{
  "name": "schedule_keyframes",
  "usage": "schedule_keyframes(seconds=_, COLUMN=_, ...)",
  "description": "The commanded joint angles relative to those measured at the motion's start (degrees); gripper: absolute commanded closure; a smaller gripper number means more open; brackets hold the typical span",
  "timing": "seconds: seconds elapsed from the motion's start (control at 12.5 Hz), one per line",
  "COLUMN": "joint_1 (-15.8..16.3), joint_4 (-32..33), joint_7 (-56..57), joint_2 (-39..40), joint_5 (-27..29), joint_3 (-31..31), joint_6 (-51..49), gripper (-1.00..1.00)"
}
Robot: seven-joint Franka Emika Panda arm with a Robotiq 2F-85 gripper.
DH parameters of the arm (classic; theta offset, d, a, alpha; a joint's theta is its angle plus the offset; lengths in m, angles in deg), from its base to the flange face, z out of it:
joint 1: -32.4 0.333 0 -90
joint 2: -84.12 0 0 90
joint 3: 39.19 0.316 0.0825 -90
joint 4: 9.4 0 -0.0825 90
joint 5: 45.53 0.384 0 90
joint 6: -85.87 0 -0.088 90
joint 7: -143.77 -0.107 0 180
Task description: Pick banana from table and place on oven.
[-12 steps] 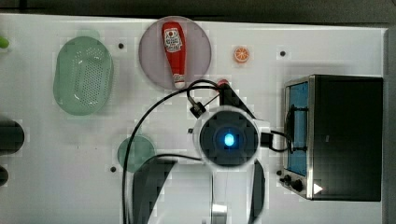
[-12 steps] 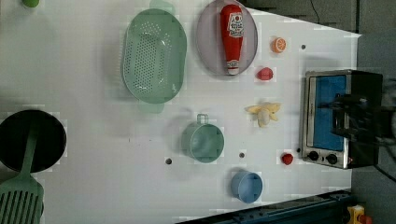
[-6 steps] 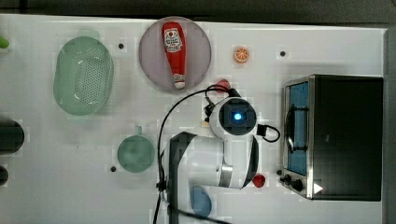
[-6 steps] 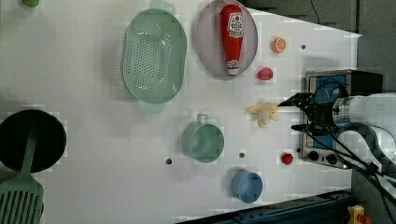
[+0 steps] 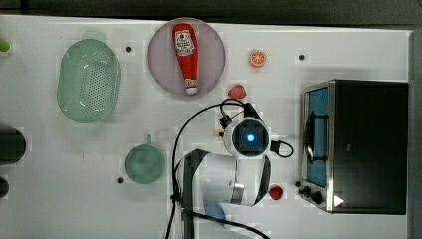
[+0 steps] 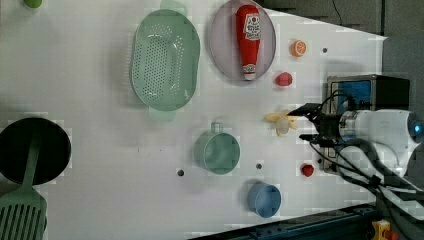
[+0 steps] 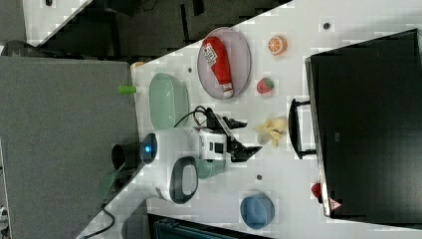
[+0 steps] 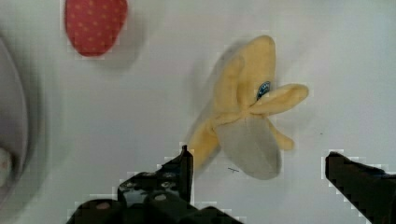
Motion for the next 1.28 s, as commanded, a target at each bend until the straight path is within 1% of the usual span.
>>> schedule_keyframes(seconds=0.08, joint_1=0.3, joint_4=0.35, joint_7=-0.36, joint_2=4.33, joint_5=-1.16, joint_3=-0.23, joint_6=2.64, gripper=-1.0)
schedule_keyframes(seconds=0.16, joint_1=0.29, joint_4=0.39, joint_7=-0.36, joint_2=5.55, joint_5=-1.16, joint_3=-0.24, joint_6=3.64, gripper=-0.92)
schedule_keyframes(seconds=0.4, joint_1=0.28, joint_4=0.4, joint_7=-0.36, joint_2=7.67, joint_5=-1.16, joint_3=-0.36, joint_6=6.75, gripper=-0.18)
schedule_keyframes(seconds=0.64, joint_1=0.28, joint_4=0.27, joint_7=-0.36, joint_2=7.53, joint_5=-1.15, joint_3=-0.46, joint_6=6.86, gripper=0.48)
schedule_keyframes(seconds=0.8, joint_1=0.31, joint_4=0.13, joint_7=-0.36, joint_2=6.98, joint_5=-1.15, joint_3=-0.41, joint_6=6.85, gripper=0.49)
schedule_keyframes(seconds=0.96, joint_1=0.32, joint_4=-0.27, joint_7=-0.36, joint_2=4.73, joint_5=-1.15, joint_3=-0.4, joint_6=6.73, gripper=0.49)
schedule_keyframes(seconds=1.12, joint_1=0.33, joint_4=-1.18, joint_7=-0.36, joint_2=-0.86, joint_5=-1.15, joint_3=-0.22, joint_6=5.41, gripper=0.49)
schedule_keyframes(seconds=1.28, joint_1=0.42, joint_4=-3.07, joint_7=-0.36, joint_2=-7.75, joint_5=-1.15, joint_3=0.13, joint_6=-1.63, gripper=0.49)
